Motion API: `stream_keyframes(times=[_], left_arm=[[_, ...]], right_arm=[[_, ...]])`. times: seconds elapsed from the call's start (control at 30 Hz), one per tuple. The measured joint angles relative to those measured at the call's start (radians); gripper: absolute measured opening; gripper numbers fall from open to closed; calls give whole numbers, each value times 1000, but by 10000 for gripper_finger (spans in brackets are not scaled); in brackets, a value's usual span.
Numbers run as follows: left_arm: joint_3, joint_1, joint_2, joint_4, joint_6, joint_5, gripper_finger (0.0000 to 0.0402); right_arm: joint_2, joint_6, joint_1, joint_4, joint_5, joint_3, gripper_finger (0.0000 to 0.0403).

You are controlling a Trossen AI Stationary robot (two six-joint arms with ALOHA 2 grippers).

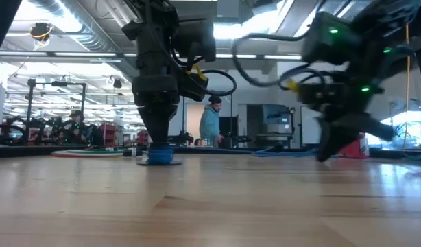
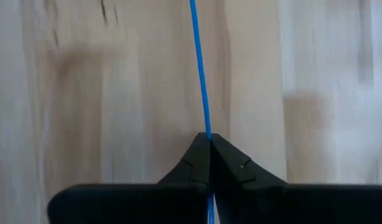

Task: Coil cords
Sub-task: Uncoil the blue wire from the spool

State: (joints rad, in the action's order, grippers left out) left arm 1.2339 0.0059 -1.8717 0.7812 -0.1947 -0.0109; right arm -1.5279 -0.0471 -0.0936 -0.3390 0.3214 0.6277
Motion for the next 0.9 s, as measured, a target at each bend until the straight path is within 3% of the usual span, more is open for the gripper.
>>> stream_keyframes(times=[0.3,0.43,0.67,0.77,0.9], left_arm=[[-2,1,0,24,-4,2,1],[-3,1,2,47,-8,1,1],[-2,1,2,41,-7,0,1],[-2,1,2,41,-7,0,1],[-2,1,2,41,-7,0,1]], right_arm=[[200,-197,-73,-306,60,-78,5],[273,-216,-83,-284,53,-67,8],[275,-230,-81,-63,65,-67,13],[271,-218,-82,-24,29,-54,44],[271,-210,-82,-4,-19,-36,115]])
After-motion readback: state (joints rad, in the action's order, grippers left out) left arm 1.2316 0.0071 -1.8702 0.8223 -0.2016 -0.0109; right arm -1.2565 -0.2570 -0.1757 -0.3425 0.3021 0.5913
